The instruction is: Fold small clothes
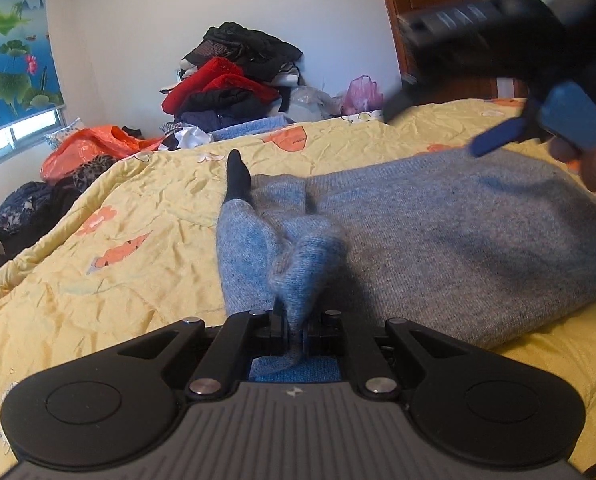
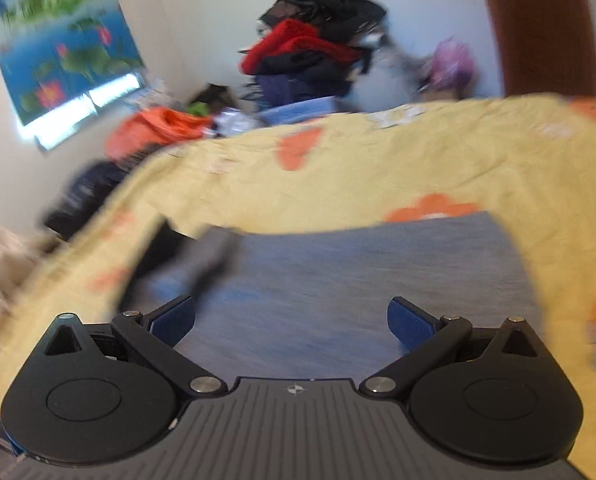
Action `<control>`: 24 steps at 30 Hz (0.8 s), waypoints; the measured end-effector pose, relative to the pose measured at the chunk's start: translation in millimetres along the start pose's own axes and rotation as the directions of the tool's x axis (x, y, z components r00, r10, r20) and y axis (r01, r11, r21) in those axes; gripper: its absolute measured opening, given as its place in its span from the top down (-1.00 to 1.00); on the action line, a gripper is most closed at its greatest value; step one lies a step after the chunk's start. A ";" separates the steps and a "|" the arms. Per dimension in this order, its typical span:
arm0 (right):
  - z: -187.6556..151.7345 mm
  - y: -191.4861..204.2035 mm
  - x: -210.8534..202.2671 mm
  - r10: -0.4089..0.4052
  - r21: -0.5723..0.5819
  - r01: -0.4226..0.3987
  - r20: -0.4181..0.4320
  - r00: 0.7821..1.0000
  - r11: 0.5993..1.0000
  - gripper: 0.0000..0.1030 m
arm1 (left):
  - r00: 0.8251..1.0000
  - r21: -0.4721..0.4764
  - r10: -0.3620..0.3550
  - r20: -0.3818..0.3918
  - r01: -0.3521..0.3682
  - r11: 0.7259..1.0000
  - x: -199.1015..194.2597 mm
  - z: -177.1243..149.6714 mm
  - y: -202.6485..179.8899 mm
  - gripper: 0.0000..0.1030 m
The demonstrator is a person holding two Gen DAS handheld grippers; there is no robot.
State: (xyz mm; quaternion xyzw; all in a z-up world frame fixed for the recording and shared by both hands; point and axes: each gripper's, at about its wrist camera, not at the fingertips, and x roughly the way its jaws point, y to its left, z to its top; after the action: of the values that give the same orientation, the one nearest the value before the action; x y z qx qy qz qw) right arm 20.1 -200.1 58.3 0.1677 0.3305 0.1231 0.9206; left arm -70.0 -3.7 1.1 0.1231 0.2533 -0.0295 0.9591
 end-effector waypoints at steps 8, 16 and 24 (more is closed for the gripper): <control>30.3 42.7 104.0 0.287 0.215 -0.227 -0.315 0.904 0.950 -0.74 | 1.000 -0.051 -0.026 0.011 0.027 0.998 -2.4 -2.1 7.2 0.89; 43.3 86.3 166.9 0.221 0.125 -0.186 -0.415 0.882 0.975 -0.67 | 0.999 -0.061 -0.050 0.012 0.051 0.997 -1.2 -2.6 10.8 0.89; 56.8 101.0 185.6 0.070 -0.162 -0.161 -0.456 0.887 0.974 0.62 | 0.999 -0.010 -0.049 0.019 0.049 0.999 -6.7 2.6 1.2 0.88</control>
State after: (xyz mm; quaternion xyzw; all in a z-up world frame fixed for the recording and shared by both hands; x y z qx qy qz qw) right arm 184.7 -58.1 33.6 0.0630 0.5090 0.2452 0.8227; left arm -74.5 -3.3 6.9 0.1113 0.2471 -0.0527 0.9611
